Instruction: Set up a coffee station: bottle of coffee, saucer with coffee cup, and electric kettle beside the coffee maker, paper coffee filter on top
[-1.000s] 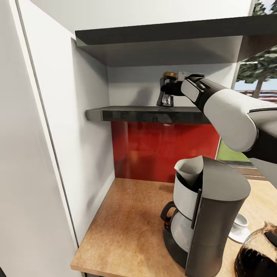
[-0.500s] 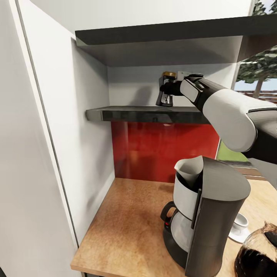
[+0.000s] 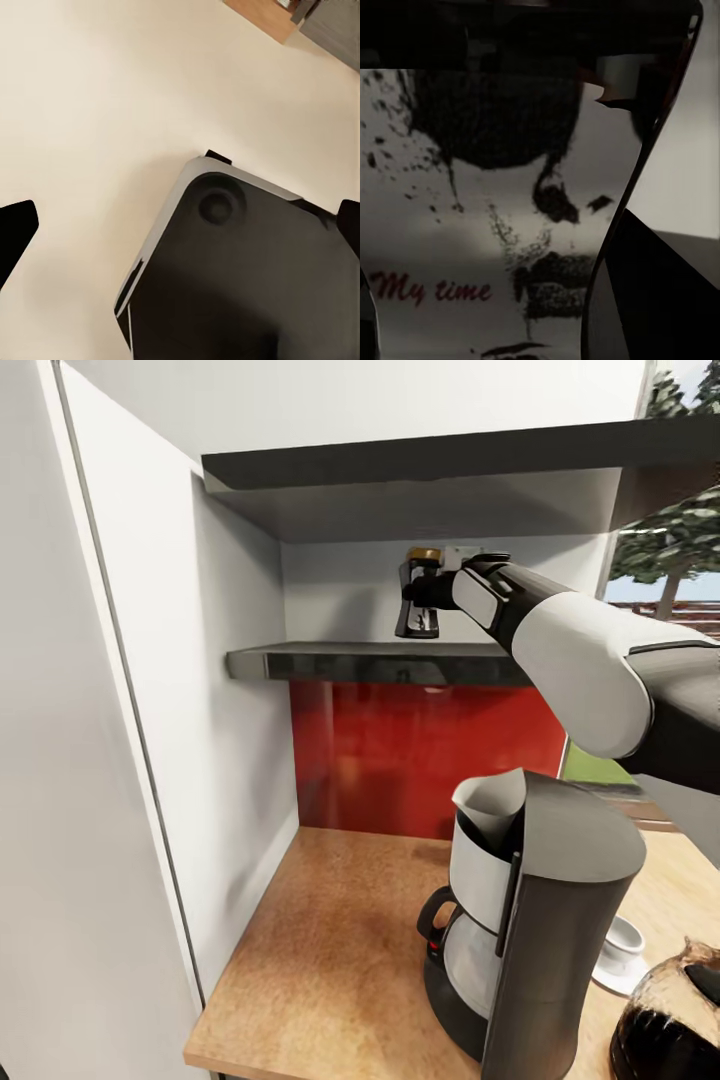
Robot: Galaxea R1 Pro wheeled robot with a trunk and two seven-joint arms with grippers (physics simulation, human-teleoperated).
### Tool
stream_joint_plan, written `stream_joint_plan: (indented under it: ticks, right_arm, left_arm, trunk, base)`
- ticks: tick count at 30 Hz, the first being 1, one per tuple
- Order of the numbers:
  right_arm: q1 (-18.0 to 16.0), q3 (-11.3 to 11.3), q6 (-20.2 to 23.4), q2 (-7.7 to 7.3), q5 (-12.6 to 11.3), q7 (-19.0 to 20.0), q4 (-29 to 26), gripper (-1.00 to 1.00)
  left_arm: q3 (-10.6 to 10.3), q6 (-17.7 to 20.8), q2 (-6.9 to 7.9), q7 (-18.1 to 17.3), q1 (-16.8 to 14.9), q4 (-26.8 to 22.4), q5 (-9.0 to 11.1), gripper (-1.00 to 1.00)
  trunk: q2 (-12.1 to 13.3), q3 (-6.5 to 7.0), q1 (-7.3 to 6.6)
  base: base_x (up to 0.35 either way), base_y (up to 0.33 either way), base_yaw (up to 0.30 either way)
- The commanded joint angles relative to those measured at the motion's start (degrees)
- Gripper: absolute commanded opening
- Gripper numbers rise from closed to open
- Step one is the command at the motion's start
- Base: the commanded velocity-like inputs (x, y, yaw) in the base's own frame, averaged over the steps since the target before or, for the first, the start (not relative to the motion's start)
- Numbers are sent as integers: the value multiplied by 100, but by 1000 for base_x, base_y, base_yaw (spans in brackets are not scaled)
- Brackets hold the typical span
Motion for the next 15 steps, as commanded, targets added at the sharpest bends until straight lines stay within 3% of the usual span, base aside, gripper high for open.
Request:
stream_joint_plan:
  ticks: [1,15]
  right_arm:
    - [-1,32,25,2,-60,-22,-5,-100]
    - [-1,32,33,4,-58,2,-5,-100]
  left_arm:
    - [-15,-9,0,19,1,-4,6,100]
    - [-17,-9,0,19,1,-6,5,100]
  trunk:
    - [-3,7,2]
    - [-3,138,2]
  base:
    - [0,0,0]
    - [0,0,0]
